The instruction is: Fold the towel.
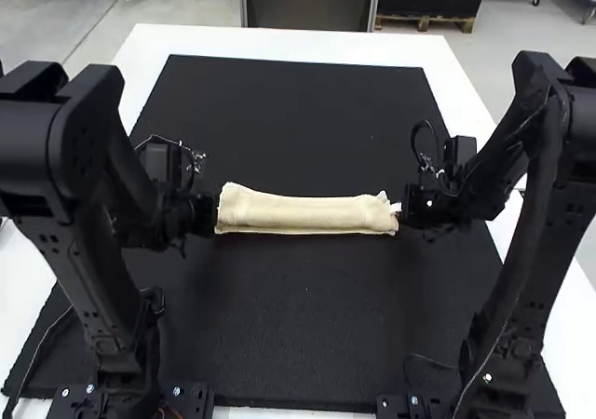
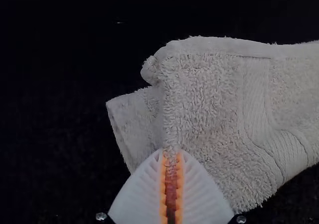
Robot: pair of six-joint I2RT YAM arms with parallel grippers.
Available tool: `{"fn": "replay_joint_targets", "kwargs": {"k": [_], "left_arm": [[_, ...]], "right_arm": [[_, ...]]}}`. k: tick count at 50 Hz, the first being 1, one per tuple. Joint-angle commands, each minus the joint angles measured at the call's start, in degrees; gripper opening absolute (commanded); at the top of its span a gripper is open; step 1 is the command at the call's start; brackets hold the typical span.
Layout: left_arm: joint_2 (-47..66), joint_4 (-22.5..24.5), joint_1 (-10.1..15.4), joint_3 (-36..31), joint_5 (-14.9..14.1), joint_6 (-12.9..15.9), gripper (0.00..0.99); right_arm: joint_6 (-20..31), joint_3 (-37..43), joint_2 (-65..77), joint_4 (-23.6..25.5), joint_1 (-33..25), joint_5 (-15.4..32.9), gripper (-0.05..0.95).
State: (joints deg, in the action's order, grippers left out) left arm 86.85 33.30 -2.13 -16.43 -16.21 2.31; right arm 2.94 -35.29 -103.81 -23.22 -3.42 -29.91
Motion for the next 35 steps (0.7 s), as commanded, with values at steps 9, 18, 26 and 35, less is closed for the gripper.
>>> {"fn": "replay_joint_targets", "kwargs": {"k": [9, 18, 26, 35], "left_arm": [[0.25, 0.63, -0.33, 0.17, 3.37, 0.51, 0.379], [0.25, 0.71, -0.51, 0.17, 3.37, -0.37, 0.872], [0.16, 0.89, -2.53, 0.34, 2.94, -1.43, 0.961], [-0.1, 3.26, -5.87, 0.43, 2.06, -1.25, 0.961]], "right_arm": [[0.22, 0.13, -0.78, -0.95, -1.5, 3.37, 0.28], [-1.01, -0.04, -0.78, -1.03, -1.5, 3.1, 0.56], [-1.09, -0.04, -0.78, -0.68, -1.5, 2.4, 0.78], [-1.8, -0.31, -1.13, -0.33, -1.06, 0.03, 0.89]]}}
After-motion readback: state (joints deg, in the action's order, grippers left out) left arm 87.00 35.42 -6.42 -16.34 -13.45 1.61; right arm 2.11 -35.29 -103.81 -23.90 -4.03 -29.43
